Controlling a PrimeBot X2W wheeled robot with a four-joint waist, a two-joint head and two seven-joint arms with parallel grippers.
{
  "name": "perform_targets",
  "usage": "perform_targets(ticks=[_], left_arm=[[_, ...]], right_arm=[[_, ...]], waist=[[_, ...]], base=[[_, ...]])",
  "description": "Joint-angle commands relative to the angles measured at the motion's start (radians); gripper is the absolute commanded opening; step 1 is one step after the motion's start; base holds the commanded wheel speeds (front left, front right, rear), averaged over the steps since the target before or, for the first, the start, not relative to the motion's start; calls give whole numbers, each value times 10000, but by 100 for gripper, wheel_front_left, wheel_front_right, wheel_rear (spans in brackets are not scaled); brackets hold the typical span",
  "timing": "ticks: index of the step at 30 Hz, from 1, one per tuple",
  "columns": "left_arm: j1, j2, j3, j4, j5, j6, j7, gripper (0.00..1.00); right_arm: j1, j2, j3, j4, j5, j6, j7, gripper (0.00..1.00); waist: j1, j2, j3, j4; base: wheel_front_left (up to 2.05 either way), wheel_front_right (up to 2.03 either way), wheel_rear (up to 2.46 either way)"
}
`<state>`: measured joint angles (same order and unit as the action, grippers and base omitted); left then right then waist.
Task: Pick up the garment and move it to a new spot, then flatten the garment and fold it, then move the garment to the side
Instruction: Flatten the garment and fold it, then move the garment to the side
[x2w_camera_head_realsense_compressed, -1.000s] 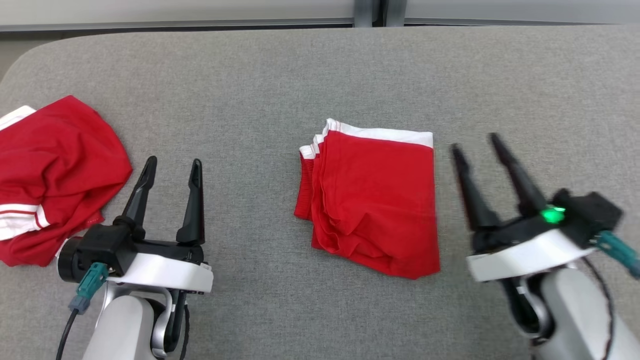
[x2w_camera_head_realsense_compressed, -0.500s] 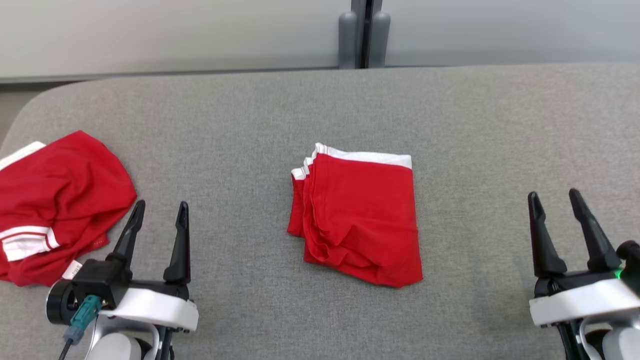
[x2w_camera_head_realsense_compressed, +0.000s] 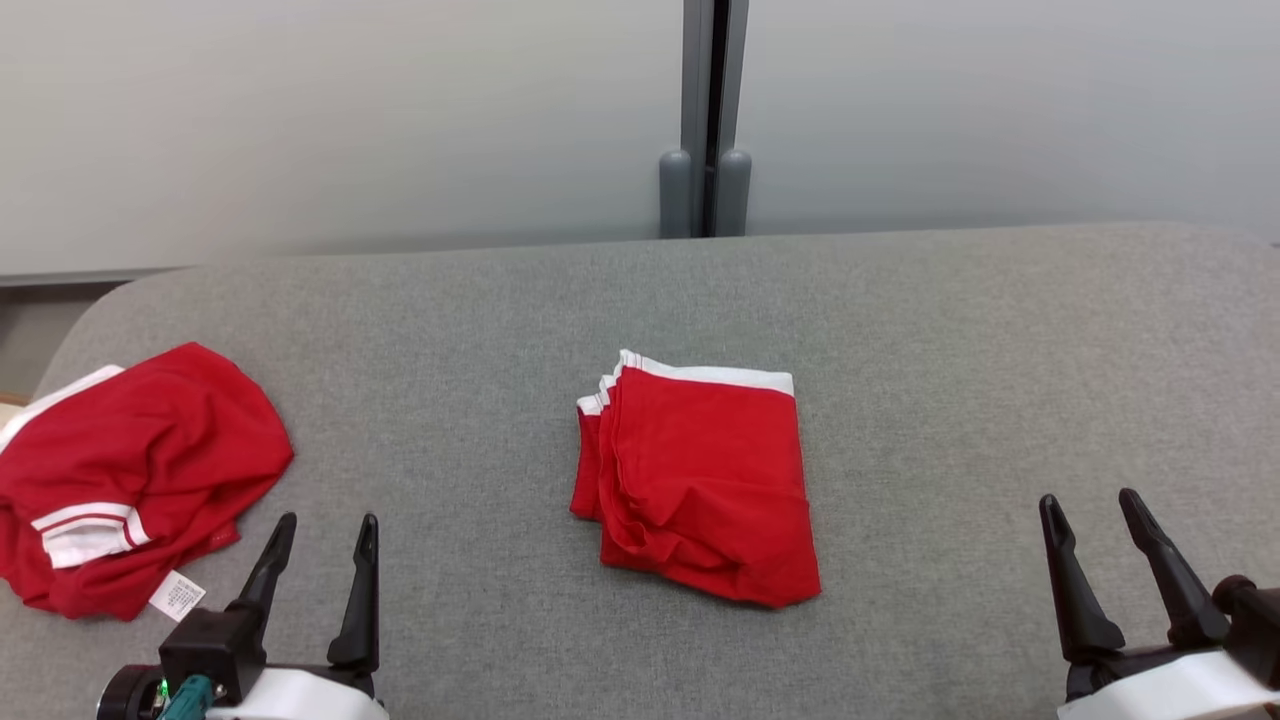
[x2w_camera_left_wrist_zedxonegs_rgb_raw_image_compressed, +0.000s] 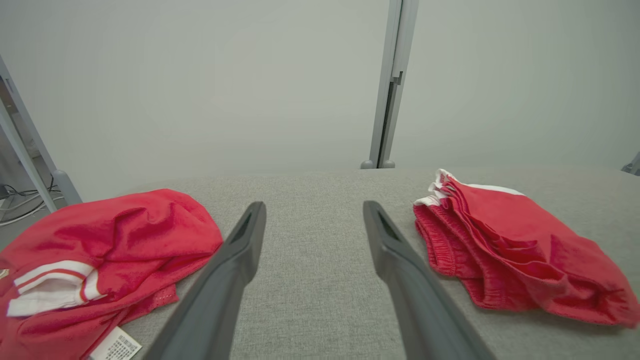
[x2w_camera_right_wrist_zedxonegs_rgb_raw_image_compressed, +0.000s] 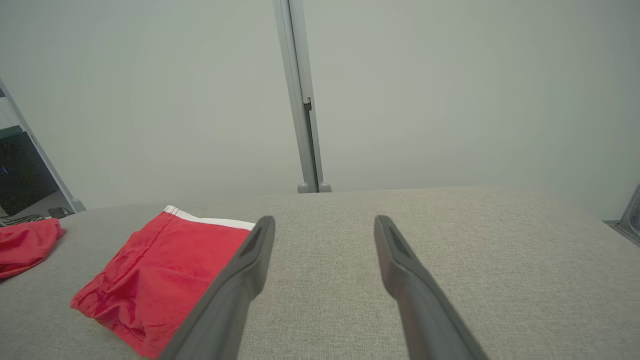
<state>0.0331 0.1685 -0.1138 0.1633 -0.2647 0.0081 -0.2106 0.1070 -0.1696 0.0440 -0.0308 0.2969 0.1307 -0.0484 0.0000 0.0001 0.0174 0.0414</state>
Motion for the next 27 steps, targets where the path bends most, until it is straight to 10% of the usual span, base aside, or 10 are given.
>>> perform_targets(ticks=[1, 27], left_arm=[[145, 62, 6, -48, -43, 43, 50, 100], [124, 204, -129, -327, -198, 254, 185, 100]], right_arm=[[163, 13, -36, -70, -106, 0, 87, 100], [448, 101, -175, -635, -251, 0, 542, 100]], waist=[[0, -1, -190, -41], [0, -1, -165, -68]], base=[[0, 0, 0], [0, 0, 0]])
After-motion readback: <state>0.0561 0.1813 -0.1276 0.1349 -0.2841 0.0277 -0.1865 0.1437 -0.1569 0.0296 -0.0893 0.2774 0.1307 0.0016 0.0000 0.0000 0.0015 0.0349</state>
